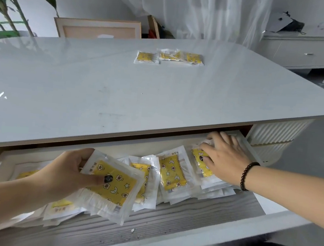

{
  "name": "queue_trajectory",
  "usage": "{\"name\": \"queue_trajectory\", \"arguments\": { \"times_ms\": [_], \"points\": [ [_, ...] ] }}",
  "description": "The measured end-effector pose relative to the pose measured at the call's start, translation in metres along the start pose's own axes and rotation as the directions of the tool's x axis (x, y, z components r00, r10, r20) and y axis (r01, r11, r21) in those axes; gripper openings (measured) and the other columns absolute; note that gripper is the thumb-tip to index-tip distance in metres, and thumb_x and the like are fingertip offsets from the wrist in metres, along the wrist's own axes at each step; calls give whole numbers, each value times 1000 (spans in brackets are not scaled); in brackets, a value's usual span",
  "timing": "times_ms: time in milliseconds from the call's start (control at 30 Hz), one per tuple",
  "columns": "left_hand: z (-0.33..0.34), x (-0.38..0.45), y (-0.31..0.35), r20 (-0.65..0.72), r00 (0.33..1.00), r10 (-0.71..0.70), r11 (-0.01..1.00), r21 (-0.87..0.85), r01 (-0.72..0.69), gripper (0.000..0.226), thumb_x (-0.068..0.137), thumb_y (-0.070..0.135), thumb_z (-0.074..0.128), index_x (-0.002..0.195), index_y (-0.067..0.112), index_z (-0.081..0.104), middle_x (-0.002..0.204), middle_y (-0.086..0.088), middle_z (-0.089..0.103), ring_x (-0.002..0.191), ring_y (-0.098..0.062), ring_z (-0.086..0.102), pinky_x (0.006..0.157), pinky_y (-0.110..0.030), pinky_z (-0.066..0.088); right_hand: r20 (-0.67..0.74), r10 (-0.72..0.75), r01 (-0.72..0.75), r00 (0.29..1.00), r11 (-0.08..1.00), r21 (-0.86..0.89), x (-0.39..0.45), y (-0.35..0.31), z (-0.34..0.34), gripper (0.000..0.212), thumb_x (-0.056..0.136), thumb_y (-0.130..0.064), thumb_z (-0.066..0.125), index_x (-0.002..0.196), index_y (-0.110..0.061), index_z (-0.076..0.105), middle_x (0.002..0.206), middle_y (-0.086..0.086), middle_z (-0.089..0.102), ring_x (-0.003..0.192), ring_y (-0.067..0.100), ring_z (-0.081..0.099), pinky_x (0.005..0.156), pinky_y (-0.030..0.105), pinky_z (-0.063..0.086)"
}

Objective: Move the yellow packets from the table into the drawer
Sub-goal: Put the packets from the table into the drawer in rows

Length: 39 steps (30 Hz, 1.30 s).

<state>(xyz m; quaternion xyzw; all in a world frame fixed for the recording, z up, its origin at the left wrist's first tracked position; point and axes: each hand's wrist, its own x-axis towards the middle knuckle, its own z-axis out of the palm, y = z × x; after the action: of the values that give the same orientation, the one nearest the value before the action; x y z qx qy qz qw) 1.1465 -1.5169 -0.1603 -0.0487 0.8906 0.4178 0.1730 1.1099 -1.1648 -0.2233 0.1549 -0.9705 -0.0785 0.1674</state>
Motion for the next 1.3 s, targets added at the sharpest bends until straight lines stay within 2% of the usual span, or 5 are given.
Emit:
{"name": "queue_trajectory", "arguments": {
  "times_ms": [300, 433, 667, 1100, 1300],
  "points": [
    [-25, -15, 11, -39, 997, 71, 997, -20, -71, 29, 71, 10, 81, 93, 21, 66, 75, 5, 75, 67, -16, 72, 73, -40, 58, 210, -82, 46, 974, 985, 168, 13, -46, -77, 18, 91, -34, 49, 96, -21, 60, 97, -6, 61, 95, 17, 54, 85, 34, 46],
    [-35, -22, 15, -30, 992, 122, 990, -60, -124, 31, 69, 16, 82, 95, 22, 67, 78, 4, 76, 72, -16, 72, 77, -39, 57, 419, -95, -281, 903, 606, 744, 35, -105, -113, 36, 83, -30, 69, 115, -21, 54, 105, -8, 64, 92, 7, 60, 86, 24, 51],
    [-44, -26, -2, -148, 964, 221, 972, -50, -230, 25, 65, 30, 85, 84, 26, 70, 74, 9, 74, 64, -4, 68, 58, -16, 50, 458, -215, -395, 863, 278, 876, 51, -173, -103, 44, 81, -13, 73, 122, -11, 57, 114, 9, 68, 102, 21, 66, 92, 38, 53],
    [-48, -7, -77, 277, 926, 255, 547, 748, -374, 78, 87, 64, 44, 150, 29, 13, 155, 12, 20, 134, -12, 37, 106, -31, 36, 787, 80, -789, 612, 133, 600, 75, -198, -40, 44, 76, 1, 74, 117, -3, 57, 110, 13, 66, 101, 25, 65, 92, 38, 53],
    [-32, -12, -90, 314, 911, 266, 509, 757, -410, 90, 93, 53, 43, 147, 26, -24, 158, 6, -19, 146, -21, 14, 116, -35, 20, 715, 157, -691, 682, 460, 558, 85, -226, -32, 24, 72, -29, 78, 78, -13, 61, 77, 2, 56, 68, 17, 51, 62, 24, 43]
  ]
}}
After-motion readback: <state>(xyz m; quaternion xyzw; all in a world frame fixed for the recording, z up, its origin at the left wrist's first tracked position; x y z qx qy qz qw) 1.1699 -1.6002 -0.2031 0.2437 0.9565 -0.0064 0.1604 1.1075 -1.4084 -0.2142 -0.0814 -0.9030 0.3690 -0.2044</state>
